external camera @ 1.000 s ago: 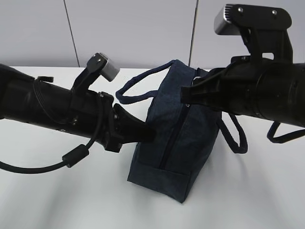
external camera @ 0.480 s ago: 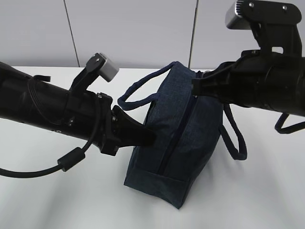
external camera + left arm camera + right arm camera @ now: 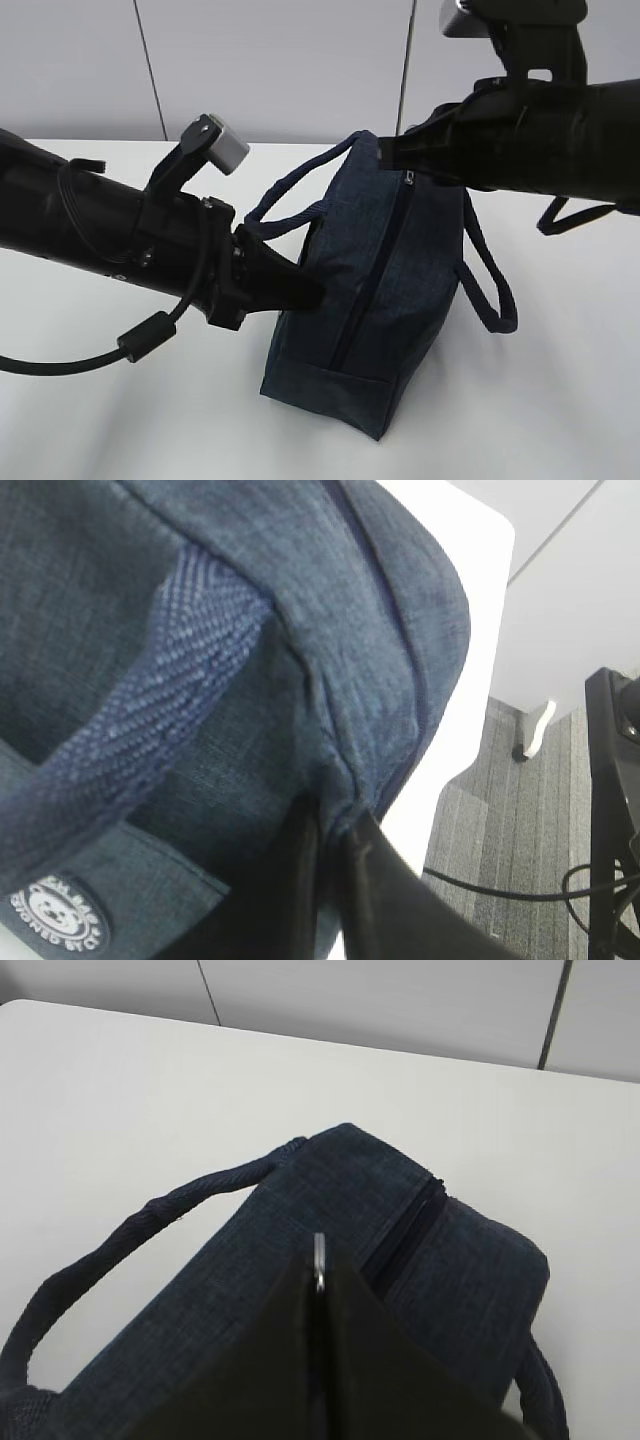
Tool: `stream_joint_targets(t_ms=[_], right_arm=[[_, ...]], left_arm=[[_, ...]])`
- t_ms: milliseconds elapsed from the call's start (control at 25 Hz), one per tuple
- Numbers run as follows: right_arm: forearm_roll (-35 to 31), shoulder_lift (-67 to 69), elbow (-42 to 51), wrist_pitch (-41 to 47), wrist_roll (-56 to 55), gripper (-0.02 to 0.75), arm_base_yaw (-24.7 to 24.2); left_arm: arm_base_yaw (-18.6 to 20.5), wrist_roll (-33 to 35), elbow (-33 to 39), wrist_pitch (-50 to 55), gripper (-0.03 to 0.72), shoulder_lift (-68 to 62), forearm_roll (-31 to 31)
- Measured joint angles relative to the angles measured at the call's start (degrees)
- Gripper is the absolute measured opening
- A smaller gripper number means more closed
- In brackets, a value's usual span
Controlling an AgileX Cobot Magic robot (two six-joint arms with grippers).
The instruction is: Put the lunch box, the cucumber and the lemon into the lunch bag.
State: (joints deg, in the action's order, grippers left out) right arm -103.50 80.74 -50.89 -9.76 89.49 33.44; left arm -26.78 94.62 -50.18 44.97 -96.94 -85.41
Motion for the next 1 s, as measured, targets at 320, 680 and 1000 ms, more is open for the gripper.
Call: stream_joint_targets(t_ms=[320,680,1000], right_arm=[[0.0,4.6,-3.6,-2.2,2.3,0.0,-0.1],[0.0,5.6,-4.7,-3.3,5.2,0.0,-3.1],[0.0,5.7,-4.7,3.3,5.3,0.0,-8.6]], left_arm=[[0.0,-1.2,0.0,0.0,-0.004,0.4,1.6],[0.0,-1.4,0.1,0.5,-0.004,0.4,2.1],[0.0,-1.5,0.1,0.8,-0.004,0.4,2.1]])
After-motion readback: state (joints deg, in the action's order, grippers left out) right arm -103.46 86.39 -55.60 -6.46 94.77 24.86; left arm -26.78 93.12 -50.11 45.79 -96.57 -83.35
